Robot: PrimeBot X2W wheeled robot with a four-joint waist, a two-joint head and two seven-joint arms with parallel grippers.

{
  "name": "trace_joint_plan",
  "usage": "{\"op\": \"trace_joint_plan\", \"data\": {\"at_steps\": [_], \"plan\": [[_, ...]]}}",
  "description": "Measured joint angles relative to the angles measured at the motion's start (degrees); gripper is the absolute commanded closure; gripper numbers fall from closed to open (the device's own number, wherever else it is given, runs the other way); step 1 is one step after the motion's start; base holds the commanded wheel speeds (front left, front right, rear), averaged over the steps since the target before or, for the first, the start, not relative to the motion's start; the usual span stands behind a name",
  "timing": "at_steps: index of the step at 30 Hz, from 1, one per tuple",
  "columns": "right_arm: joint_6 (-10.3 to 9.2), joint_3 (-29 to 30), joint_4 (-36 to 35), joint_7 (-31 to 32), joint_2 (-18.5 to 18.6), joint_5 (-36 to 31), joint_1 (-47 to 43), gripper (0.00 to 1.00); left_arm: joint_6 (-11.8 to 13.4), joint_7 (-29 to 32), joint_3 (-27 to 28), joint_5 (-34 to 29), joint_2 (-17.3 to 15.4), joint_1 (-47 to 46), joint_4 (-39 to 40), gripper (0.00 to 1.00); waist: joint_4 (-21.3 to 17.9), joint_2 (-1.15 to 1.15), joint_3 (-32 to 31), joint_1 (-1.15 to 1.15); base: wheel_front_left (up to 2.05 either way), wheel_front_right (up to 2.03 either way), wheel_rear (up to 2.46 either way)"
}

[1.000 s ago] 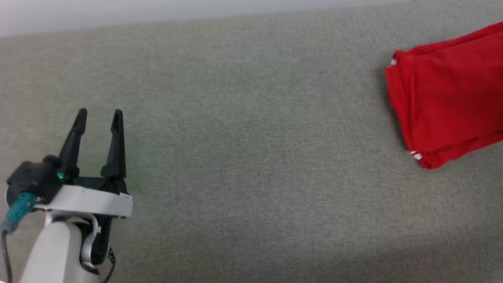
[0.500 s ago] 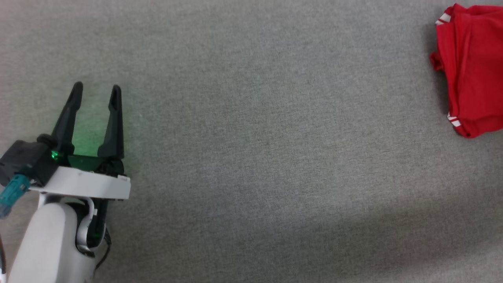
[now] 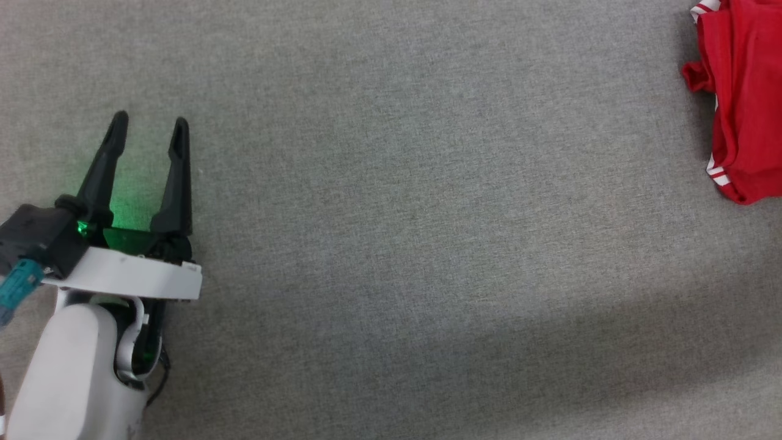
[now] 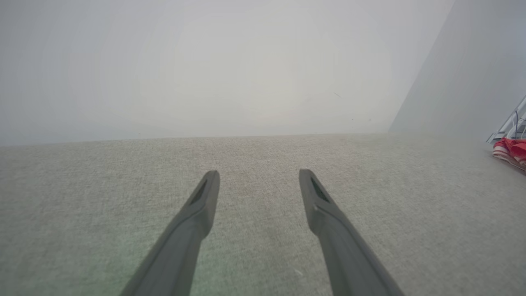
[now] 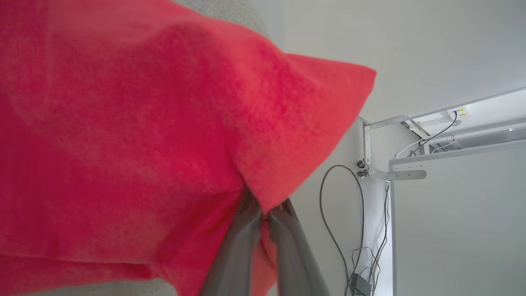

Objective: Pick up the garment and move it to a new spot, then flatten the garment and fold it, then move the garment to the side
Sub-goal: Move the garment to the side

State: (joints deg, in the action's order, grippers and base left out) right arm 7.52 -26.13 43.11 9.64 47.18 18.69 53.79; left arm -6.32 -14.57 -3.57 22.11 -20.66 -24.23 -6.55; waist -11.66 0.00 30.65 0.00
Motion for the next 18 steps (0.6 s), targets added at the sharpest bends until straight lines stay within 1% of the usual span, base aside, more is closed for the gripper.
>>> {"op": "trace_joint_plan", "data": {"at_steps": [2,3,4,5,8,9,11,12,18], "plan": [[0.00,0.08,1.10,-0.60,-0.47,-0.63,0.61,1.00,0.00,0.00,-0.10,0.04,-0.11,-0.04,-0.11,0.00,0.02,0.00,-0.03,0.00,0.00,0.00,0.00],[0.00,0.11,1.54,-1.07,-0.65,-1.08,0.90,0.92,0.00,0.00,-0.12,0.11,-0.13,-0.08,-0.18,0.00,0.04,0.00,-0.07,0.00,0.00,0.00,0.00],[0.00,0.13,1.93,-1.74,-0.73,-1.57,1.07,0.76,0.00,0.00,-0.18,0.15,-0.13,-0.12,-0.25,0.00,0.07,0.00,-0.13,0.00,0.00,0.00,0.00],[0.00,0.30,2.44,-2.56,-0.81,-1.82,1.20,0.76,0.00,0.00,-0.25,0.15,-0.14,-0.16,-0.30,0.00,0.13,0.00,-0.19,0.00,0.00,0.00,0.00],[0.00,0.94,3.86,-3.78,-1.22,-3.00,2.27,0.53,0.00,-0.01,-0.32,0.23,-0.20,-0.21,-0.56,0.00,0.26,0.00,-0.56,0.00,0.00,0.00,0.00],[0.00,1.11,4.16,-4.12,-1.40,-3.39,2.53,0.31,0.00,-0.01,-0.35,0.34,-0.23,-0.21,-0.66,0.00,0.32,0.00,-0.75,0.00,0.00,0.00,0.00],[0.00,1.54,4.98,-4.69,-1.79,-4.22,3.04,0.06,0.00,-0.03,-0.38,0.52,-0.25,-0.20,-0.86,0.00,0.46,0.00,-1.16,0.00,0.00,0.00,0.00],[0.00,1.67,5.25,-5.25,-1.88,-4.69,3.15,0.00,0.00,-0.05,-0.44,0.52,-0.23,-0.20,-0.92,0.00,0.54,0.00,-1.40,0.00,0.00,0.00,0.00],[0.00,2.81,7.01,-6.94,-3.38,-6.05,4.06,0.00,0.04,-0.10,-0.56,0.53,0.03,0.17,-1.32,0.00,1.14,0.00,-3.34,0.00,0.00,0.00,0.00]]}}
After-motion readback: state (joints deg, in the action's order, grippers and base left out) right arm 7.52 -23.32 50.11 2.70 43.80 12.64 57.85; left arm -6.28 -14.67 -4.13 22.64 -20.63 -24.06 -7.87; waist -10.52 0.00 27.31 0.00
